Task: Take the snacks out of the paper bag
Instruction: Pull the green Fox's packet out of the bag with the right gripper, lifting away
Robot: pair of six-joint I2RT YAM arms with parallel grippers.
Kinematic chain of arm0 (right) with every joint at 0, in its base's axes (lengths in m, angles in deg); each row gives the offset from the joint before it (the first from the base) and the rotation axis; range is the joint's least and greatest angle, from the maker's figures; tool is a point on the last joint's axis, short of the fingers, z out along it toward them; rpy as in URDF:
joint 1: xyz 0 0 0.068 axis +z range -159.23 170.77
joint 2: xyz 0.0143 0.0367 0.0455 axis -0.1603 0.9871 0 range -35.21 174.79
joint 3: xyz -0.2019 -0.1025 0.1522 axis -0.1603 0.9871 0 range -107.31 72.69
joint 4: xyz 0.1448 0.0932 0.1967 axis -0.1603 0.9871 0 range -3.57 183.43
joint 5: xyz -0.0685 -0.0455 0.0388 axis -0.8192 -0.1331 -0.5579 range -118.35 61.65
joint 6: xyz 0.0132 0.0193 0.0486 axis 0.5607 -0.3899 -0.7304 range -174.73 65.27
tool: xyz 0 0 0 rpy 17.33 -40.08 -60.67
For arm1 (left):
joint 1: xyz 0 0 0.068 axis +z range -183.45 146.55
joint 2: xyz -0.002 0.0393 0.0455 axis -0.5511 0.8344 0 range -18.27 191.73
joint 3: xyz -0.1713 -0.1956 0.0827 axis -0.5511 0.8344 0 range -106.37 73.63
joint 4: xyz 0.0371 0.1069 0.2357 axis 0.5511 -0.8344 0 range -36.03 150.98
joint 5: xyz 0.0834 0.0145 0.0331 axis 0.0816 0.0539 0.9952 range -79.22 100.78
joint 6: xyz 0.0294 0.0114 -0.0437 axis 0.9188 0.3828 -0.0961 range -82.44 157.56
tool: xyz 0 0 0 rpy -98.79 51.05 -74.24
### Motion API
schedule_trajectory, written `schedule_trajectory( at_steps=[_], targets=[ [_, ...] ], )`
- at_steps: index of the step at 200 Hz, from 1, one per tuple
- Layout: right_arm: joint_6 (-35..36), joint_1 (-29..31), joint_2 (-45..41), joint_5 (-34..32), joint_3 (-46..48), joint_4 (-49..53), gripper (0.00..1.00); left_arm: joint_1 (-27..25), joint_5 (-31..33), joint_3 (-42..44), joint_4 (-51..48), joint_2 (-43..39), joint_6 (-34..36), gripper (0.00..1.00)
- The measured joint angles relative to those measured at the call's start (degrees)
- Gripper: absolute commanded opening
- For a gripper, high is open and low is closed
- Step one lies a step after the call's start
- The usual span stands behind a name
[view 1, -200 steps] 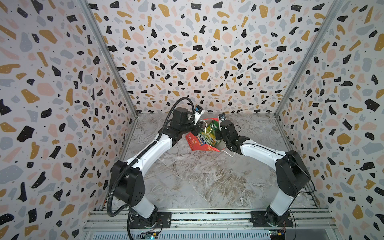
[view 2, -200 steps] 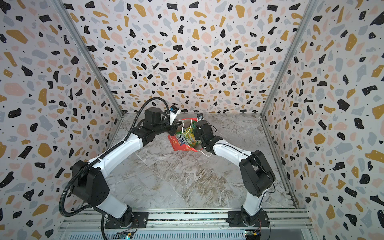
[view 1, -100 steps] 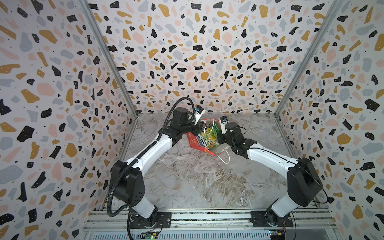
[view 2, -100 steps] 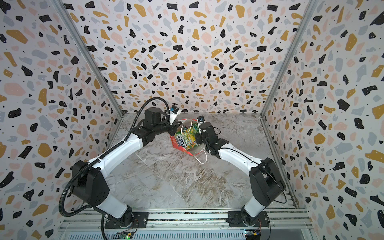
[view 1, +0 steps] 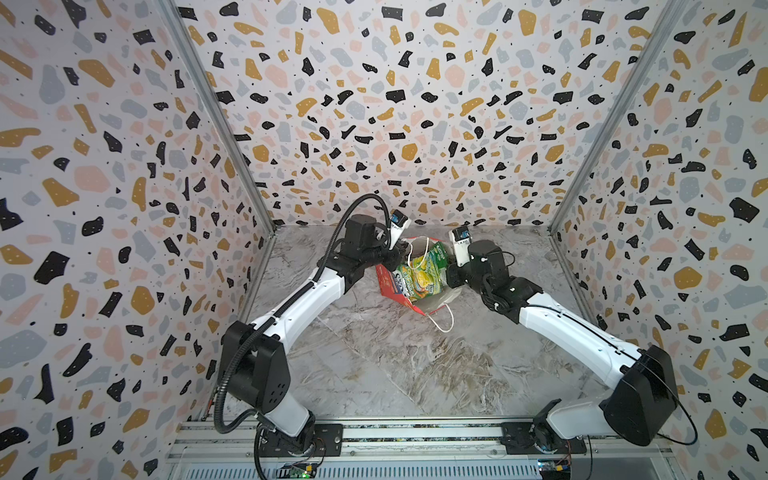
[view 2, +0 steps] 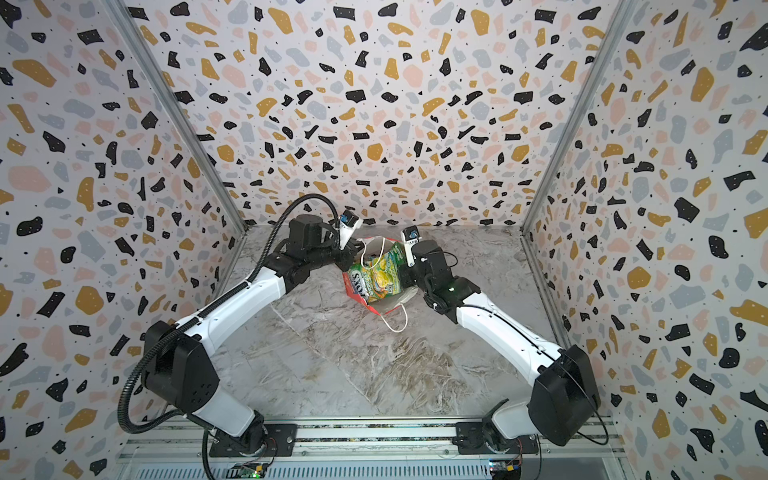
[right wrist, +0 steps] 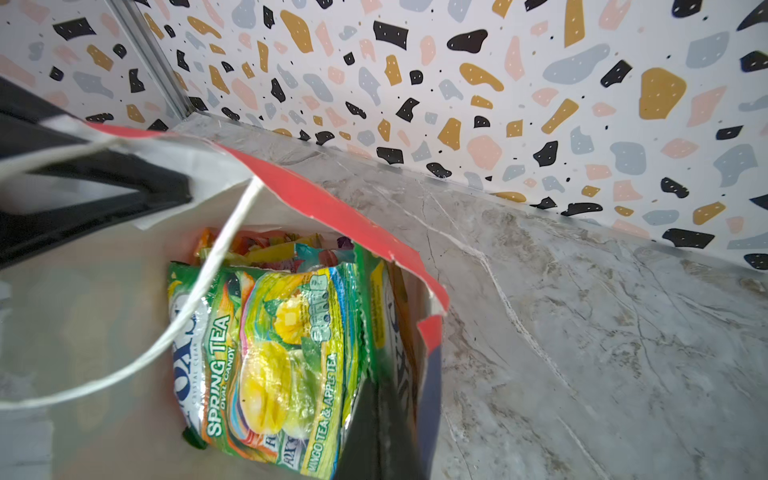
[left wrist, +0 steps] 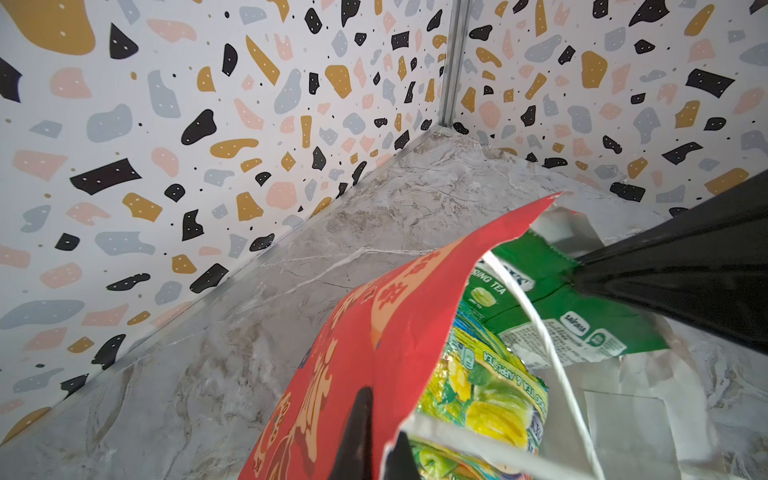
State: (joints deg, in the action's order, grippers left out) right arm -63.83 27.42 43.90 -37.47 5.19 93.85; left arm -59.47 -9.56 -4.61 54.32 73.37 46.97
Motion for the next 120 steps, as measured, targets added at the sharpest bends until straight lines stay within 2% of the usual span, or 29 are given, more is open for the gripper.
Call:
schedule_trajectory(
  at_steps=[82, 120],
  targets=[
    [-0.31, -0.02, -5.31, 1.33, -7.39, 8.09, 0.00, 0.04, 0.04, 0.42, 0.81, 0.00, -0.02, 0.00],
    [-1.90, -2.23, -8.17, 0.87, -9.75, 11.08, 0.00, 0.09, 0.35, 0.63, 1.01, -0.24, 0.00, 0.00]
  ],
)
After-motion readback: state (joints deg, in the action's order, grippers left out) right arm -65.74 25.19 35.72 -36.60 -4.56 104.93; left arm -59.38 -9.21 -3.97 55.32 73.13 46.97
